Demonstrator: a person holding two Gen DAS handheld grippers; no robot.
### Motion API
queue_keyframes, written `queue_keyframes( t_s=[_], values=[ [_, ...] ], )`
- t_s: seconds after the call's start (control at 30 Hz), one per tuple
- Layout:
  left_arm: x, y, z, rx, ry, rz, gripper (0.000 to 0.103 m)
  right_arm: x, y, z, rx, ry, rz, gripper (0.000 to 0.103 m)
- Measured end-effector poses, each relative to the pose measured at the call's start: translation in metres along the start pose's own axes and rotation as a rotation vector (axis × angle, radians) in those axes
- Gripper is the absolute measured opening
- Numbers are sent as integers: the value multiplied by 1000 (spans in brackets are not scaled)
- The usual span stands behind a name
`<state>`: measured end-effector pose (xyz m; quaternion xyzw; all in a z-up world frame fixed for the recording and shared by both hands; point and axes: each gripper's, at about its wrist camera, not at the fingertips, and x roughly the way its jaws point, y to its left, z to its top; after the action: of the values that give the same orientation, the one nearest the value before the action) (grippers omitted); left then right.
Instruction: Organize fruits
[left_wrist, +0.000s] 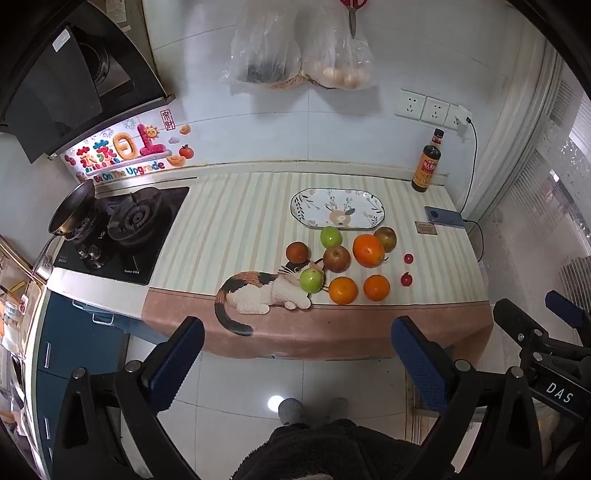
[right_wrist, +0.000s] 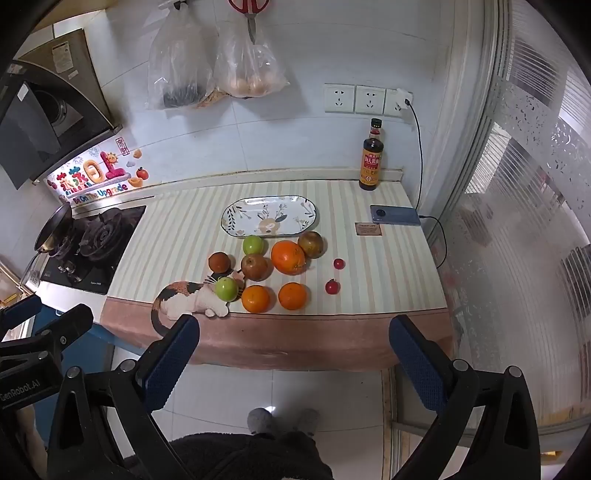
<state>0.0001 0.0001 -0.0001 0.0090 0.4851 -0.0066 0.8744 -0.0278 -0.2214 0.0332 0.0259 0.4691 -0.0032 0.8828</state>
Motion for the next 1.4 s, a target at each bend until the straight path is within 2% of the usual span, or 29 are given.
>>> queue_keyframes(
  t_s=[0.83, 1.1, 1.4],
  values=[
    [0, 0, 0, 3, -4, -1, 103, -2, 2, 0, 3, -1, 12, 103],
    [-1, -15, 4, 2, -3, -2, 103, -4, 0, -3, 4, -3, 12, 103],
    [-2, -14, 3, 3, -3, -2, 103, -3, 0, -1, 5, -5, 16, 103]
  ],
)
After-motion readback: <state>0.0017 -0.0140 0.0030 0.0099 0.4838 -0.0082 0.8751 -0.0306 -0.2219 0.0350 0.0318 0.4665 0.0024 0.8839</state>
